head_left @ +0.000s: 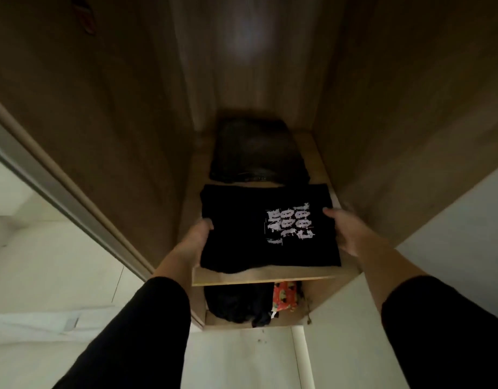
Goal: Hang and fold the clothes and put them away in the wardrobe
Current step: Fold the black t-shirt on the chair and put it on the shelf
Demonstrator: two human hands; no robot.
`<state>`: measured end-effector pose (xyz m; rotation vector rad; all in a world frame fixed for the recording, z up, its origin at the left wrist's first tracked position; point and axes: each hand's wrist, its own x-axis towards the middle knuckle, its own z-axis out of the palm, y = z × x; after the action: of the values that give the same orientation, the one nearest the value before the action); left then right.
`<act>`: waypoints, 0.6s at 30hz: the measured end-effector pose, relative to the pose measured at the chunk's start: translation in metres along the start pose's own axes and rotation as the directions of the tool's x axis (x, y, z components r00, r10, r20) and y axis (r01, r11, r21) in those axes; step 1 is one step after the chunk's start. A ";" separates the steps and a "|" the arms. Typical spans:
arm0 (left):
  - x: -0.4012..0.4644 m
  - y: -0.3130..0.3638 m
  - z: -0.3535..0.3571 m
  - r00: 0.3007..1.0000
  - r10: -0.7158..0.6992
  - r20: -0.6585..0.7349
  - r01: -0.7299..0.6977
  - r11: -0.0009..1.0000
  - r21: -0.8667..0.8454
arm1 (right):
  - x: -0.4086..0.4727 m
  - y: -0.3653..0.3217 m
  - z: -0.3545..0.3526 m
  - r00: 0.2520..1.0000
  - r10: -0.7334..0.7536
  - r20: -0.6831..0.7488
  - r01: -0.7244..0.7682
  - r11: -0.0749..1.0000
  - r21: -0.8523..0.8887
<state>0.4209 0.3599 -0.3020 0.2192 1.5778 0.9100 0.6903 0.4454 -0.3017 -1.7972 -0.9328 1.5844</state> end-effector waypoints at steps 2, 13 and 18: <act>0.016 -0.017 -0.001 0.987 0.077 -0.142 -0.042 0.972 0.231 | 0.007 0.025 0.004 0.998 -0.034 -0.058 0.019 0.968 -0.250; 0.044 -0.053 -0.023 0.804 0.572 -0.163 -0.246 0.568 0.785 | -0.005 0.086 0.002 0.921 -0.351 -0.168 0.072 0.577 -0.814; 0.017 -0.077 -0.025 0.797 0.590 -0.127 -0.161 0.410 0.898 | -0.030 0.095 0.011 0.889 -0.432 -0.152 -0.002 0.328 -0.945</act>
<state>0.4214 0.3081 -0.3662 1.2473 2.3911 0.4049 0.6905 0.3638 -0.3599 -2.3877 -2.0391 0.3303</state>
